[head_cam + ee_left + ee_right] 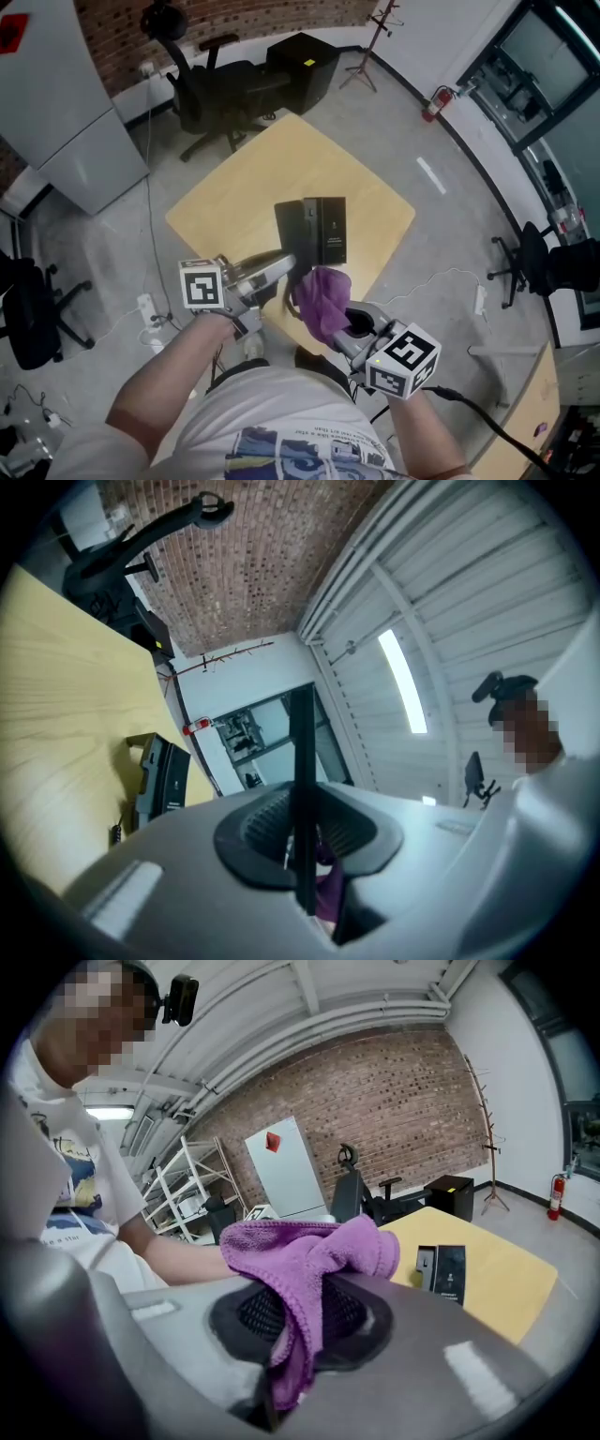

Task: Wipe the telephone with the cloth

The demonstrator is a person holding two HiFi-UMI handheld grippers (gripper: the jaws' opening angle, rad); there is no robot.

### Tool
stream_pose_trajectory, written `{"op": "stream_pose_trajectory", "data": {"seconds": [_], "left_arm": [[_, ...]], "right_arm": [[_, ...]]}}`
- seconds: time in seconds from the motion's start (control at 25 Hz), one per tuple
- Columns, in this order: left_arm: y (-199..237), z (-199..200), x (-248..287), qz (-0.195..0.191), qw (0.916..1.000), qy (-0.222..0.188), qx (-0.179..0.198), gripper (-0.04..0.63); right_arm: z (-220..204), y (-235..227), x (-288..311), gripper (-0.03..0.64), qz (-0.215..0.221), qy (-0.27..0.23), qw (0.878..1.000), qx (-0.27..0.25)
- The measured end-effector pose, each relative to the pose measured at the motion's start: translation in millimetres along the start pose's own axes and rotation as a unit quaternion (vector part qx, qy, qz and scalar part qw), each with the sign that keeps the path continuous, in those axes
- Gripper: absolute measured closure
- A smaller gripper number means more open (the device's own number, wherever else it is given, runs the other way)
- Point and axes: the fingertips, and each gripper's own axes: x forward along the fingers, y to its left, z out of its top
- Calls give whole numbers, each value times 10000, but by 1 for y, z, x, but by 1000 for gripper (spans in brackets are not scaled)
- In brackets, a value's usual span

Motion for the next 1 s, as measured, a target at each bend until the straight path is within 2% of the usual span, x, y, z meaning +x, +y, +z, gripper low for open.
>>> {"op": "stream_pose_trajectory", "data": {"seconds": [0.32, 0.6, 0.76, 1.0], "left_arm": [[-23, -4, 0, -674, 9975, 191, -15, 516], [-38, -21, 4, -974, 9943, 434, -22, 516], [-44, -28, 7, -1116, 9925, 498, -22, 517], [-45, -23, 11, -1190, 9921, 393, -35, 516]], "right_arm": [[72, -33, -31, 572, -61, -849, 9964, -27], [109, -57, -23, 572, 418, -1254, 9909, 246], [115, -58, -20, 572, 783, -1357, 9865, 469], [97, -52, -19, 572, 1154, -1257, 9820, 808]]}}
